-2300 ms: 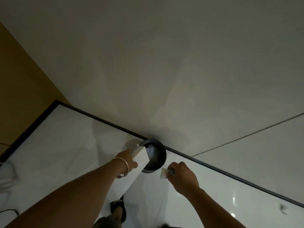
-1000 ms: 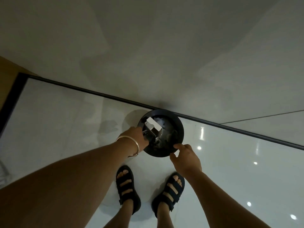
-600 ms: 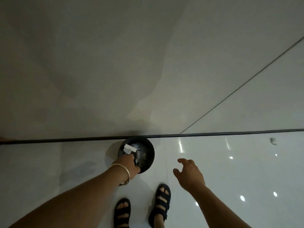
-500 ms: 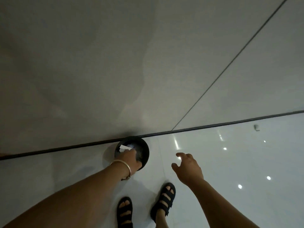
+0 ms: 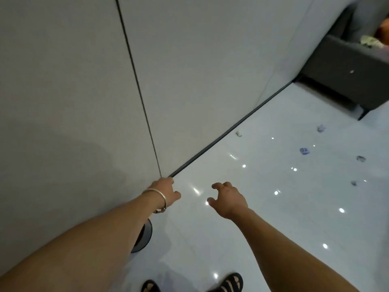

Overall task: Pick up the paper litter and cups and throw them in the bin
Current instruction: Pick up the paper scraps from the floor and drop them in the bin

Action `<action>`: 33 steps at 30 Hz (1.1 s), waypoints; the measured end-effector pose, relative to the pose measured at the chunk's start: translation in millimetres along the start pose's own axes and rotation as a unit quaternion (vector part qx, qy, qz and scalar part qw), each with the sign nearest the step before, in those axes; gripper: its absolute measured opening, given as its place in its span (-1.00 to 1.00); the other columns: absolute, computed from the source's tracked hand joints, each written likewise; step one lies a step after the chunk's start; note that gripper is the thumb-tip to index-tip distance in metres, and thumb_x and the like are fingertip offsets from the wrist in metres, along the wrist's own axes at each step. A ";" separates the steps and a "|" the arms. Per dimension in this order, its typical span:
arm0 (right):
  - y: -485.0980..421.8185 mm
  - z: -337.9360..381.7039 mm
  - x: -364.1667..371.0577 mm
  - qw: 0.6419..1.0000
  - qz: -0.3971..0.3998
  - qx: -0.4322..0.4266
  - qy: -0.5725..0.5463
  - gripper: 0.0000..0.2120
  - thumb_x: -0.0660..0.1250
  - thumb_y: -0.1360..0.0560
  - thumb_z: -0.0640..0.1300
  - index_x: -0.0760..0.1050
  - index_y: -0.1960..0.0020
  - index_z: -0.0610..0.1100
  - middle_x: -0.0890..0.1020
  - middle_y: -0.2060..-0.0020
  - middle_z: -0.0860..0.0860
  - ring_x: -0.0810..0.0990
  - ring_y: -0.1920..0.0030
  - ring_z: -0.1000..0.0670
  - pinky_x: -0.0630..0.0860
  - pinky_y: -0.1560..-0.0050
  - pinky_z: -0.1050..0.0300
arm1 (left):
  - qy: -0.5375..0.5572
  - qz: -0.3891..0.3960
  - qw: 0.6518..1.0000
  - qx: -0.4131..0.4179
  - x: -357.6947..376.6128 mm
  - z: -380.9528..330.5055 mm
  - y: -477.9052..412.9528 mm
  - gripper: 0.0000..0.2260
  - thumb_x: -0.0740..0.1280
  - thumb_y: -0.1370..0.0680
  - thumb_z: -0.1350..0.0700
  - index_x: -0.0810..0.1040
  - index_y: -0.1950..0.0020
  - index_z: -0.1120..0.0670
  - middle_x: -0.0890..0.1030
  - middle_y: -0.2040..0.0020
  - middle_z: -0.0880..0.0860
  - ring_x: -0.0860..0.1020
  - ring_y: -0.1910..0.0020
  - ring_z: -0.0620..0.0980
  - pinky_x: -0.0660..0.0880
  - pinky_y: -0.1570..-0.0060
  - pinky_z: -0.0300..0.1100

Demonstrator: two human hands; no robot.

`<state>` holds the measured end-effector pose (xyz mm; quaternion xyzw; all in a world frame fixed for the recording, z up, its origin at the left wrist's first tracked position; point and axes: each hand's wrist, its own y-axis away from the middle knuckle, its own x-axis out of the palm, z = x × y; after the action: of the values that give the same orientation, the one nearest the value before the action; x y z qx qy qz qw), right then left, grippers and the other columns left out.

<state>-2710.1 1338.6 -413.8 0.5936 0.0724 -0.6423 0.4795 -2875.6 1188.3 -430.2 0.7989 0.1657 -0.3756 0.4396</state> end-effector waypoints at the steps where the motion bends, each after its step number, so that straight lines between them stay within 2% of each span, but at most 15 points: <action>1: 3.6 -17.8 -14.1 1.000 -0.008 0.008 -0.002 -0.46 0.23 -0.54 0.15 0.26 -0.47 0.03 0.36 -0.37 -0.03 0.42 -0.29 -0.08 0.46 -0.14 0.02 | -0.007 -0.005 1.000 0.013 -2.2 -22.8 -1.5 -0.48 0.29 -0.46 -0.14 0.38 -0.35 0.06 0.45 -0.28 0.10 0.47 -0.18 0.09 0.45 -0.12 -0.10; 5: 20.0 -93.0 -68.1 0.998 -0.044 0.037 -0.013 -0.46 0.23 -0.54 0.14 0.26 -0.48 0.02 0.38 -0.35 -0.05 0.43 -0.28 -0.09 0.47 -0.13 0.01 | -0.035 -0.015 0.998 0.058 -2.2 -116.9 -4.0 -0.48 0.29 -0.46 -0.13 0.38 -0.36 0.07 0.45 -0.28 0.10 0.47 -0.18 0.10 0.43 -0.10 -0.10; 8: 33.0 -148.3 -100.6 0.995 -0.065 0.065 -0.029 -0.46 0.24 -0.54 0.13 0.26 -0.48 0.02 0.39 -0.34 -0.05 0.45 -0.26 -0.09 0.48 -0.13 0.01 | -0.048 -0.010 0.995 0.085 3.8 -181.3 -8.8 -0.45 0.29 -0.47 -0.12 0.33 -0.42 0.06 0.41 -0.35 0.09 0.43 -0.27 0.09 0.40 -0.21 -0.09; 13: 41.4 -225.3 -137.3 0.989 -0.082 0.111 -0.053 -0.45 0.24 -0.54 0.11 0.24 -0.48 0.00 0.37 -0.36 -0.05 0.44 -0.27 -0.10 0.48 -0.14 0.01 | -0.070 -0.006 0.990 0.120 13.2 -272.0 -24.9 -0.42 0.28 -0.47 -0.12 0.29 -0.45 0.04 0.39 -0.38 0.06 0.43 -0.28 0.07 0.41 -0.23 -0.07; 18: 23.3 -272.4 -154.3 0.983 -0.077 0.145 -0.084 -0.44 0.23 -0.54 0.11 0.23 -0.49 -0.01 0.36 -0.36 -0.05 0.43 -0.29 -0.10 0.47 -0.18 0.01 | -0.102 0.010 0.982 0.157 18.2 -341.2 -59.6 -0.44 0.27 -0.48 -0.10 0.29 -0.44 0.03 0.38 -0.38 0.06 0.42 -0.29 0.07 0.41 -0.21 -0.08; 25: -30.7 -331.6 -194.3 0.970 -0.072 0.208 -0.106 -0.42 0.24 -0.54 0.12 0.22 -0.50 -0.02 0.35 -0.36 -0.06 0.41 -0.30 -0.10 0.45 -0.23 -0.01 | -0.136 0.039 0.967 0.210 5.8 -437.6 -151.2 -0.45 0.27 -0.48 -0.08 0.30 -0.44 0.03 0.40 -0.35 0.06 0.44 -0.24 0.07 0.44 -0.18 -0.04; 33: -80.2 -403.7 -250.4 0.943 -0.084 0.295 -0.130 -0.42 0.23 -0.55 0.12 0.22 -0.50 -0.02 0.35 -0.38 -0.06 0.44 -0.29 -0.10 0.45 -0.19 0.02 | -0.147 0.053 0.951 0.269 -25.3 -543.6 -235.8 -0.45 0.27 -0.48 -0.07 0.30 -0.44 0.06 0.41 -0.33 0.08 0.44 -0.23 0.08 0.44 -0.15 -0.07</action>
<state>-2527.8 1781.1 -358.6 0.6114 -0.1334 -0.7445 0.2324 -2785.6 1771.1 -367.4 0.8311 -0.0505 -0.4954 0.2475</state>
